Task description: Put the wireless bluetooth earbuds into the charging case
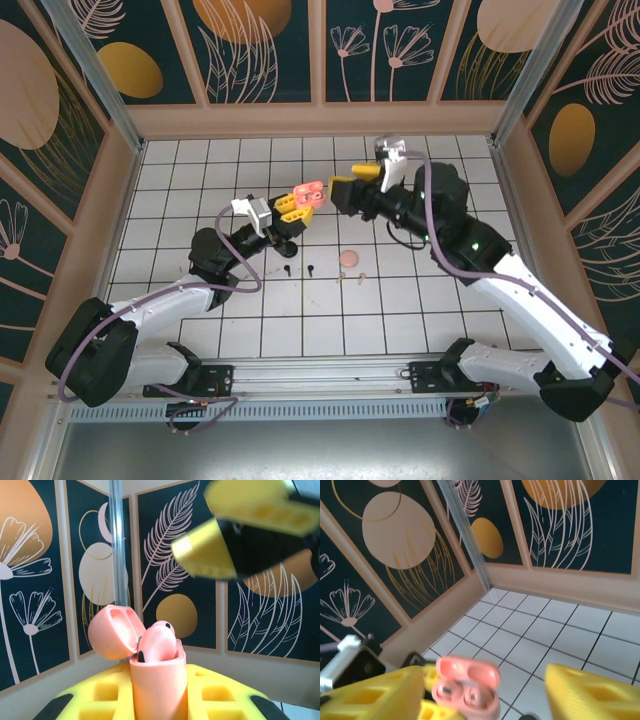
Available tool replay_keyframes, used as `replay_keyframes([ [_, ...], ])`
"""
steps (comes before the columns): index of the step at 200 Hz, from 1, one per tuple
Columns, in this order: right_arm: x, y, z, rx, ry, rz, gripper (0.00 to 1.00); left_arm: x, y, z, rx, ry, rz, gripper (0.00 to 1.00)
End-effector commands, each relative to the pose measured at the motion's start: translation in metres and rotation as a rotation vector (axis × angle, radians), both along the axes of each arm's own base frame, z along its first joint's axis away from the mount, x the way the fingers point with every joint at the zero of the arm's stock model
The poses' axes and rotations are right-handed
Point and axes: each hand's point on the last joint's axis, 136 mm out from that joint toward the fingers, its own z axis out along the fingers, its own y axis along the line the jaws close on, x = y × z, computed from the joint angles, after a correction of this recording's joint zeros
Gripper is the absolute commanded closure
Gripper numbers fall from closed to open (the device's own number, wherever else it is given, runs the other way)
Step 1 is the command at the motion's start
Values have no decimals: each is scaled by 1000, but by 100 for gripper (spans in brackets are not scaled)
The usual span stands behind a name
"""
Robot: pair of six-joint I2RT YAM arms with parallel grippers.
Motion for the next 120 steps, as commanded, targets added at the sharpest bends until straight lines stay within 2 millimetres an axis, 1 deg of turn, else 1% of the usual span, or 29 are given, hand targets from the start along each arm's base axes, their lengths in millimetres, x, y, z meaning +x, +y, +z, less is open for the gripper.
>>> replay_keyframes([
  [1,22,6,-17,-65,134,-18,56,-4,-3,-10,37,-21,-9,100],
  [21,38,18,-27,-107,210,2,83,-6,-6,-19,69,-12,-27,100],
  [34,46,26,-34,-137,253,18,95,-7,-8,-24,84,-8,-37,100],
  [41,50,31,-37,-150,277,28,100,-7,-9,-26,90,-5,-42,100],
  [67,59,45,-52,-198,355,58,100,-8,-12,-31,113,-3,-62,100],
  [89,63,49,-67,-229,411,65,100,-8,-13,-32,117,-5,-69,100],
  [120,53,53,-94,-277,501,117,100,-7,-14,-31,118,-6,-67,100],
])
